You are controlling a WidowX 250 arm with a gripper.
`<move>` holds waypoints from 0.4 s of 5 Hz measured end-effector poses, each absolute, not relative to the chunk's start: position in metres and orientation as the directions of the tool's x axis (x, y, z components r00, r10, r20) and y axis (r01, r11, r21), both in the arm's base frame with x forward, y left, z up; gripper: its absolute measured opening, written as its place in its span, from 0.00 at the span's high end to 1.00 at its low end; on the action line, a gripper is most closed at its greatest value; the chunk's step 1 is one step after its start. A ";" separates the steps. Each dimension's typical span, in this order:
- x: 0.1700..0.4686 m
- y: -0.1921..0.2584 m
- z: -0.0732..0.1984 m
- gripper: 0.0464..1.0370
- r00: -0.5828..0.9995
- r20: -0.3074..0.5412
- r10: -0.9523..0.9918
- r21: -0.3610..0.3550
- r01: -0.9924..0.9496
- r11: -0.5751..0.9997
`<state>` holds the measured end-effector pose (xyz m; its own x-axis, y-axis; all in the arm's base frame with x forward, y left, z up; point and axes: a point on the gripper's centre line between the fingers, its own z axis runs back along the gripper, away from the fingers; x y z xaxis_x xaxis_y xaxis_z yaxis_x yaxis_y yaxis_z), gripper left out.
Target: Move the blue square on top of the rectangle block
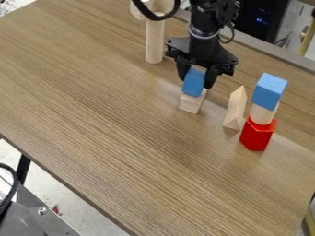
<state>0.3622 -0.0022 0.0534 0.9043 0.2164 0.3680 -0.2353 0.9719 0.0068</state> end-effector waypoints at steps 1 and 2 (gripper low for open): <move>0.362 -0.003 0.053 0.47 0.902 0.373 0.218 0.005 -0.237 0.972; 0.362 -0.004 0.052 0.47 0.902 0.373 0.220 0.000 -0.237 0.972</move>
<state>0.3621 -0.0043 0.0524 0.9016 0.2198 0.3725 -0.2367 0.9716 -0.0003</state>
